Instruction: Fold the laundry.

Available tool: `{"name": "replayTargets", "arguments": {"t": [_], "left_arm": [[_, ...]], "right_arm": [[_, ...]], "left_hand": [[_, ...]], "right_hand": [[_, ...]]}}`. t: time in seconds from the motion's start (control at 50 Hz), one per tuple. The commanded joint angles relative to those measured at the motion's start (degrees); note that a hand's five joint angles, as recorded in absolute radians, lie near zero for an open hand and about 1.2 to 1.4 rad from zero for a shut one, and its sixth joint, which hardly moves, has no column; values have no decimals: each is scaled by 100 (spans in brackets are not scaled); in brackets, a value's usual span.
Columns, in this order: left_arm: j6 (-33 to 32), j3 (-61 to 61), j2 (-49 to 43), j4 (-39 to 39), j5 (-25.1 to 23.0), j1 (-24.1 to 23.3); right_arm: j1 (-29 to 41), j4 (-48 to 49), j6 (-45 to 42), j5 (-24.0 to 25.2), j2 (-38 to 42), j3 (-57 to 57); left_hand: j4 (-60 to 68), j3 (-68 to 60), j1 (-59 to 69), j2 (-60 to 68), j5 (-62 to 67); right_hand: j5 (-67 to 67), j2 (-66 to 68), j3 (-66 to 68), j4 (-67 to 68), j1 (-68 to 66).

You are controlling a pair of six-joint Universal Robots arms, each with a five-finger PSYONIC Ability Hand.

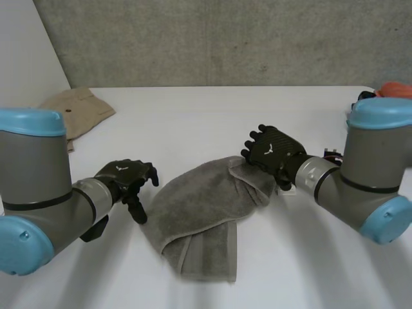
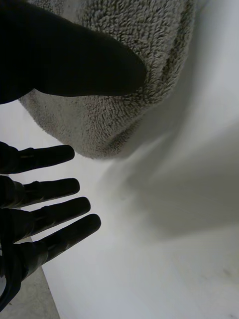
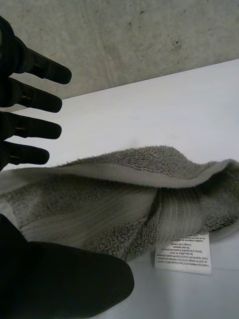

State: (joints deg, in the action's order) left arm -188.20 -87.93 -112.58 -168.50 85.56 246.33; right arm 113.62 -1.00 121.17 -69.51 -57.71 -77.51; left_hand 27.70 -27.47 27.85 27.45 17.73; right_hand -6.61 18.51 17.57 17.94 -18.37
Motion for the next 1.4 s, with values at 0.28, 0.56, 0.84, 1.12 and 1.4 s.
{"name": "replayTargets", "arguments": {"t": [0.28, 0.56, 0.84, 1.12, 1.4], "left_arm": [[-489, 1663, -765, 116, 57, -252], [222, 4275, 61, -297, 453, 20], [389, 1790, -106, 450, 506, -164], [749, 759, -633, 142, -232, -270], [1093, 1716, -995, 2, 564, -210]], "right_arm": [[310, 1084, 1812, -1170, 1149, 2292], [-498, 2913, 5117, -1022, -37, 2260], [-552, 1665, 4934, -494, -776, 1669], [-279, 1146, 5452, -248, -1971, 1705], [-551, 1041, 5664, -239, -2043, 1590]], "left_hand": [[5230, -5253, 5215, 5255, 5227], [5230, -5253, 5215, 5255, 5227], [-1227, 1203, -1241, -1202, -1229], [-1770, 1747, -1785, -1745, -1773], [5230, -5253, 5215, 5255, 5227]], "right_hand": [[-6339, 6149, 6243, 6206, -6163], [-6339, 6149, 6243, 6206, -6163], [-6339, 6149, 6243, 6206, -6163], [-6339, 6149, 6243, 6206, -6163], [-6339, 6149, 6243, 6206, -6163]]}}
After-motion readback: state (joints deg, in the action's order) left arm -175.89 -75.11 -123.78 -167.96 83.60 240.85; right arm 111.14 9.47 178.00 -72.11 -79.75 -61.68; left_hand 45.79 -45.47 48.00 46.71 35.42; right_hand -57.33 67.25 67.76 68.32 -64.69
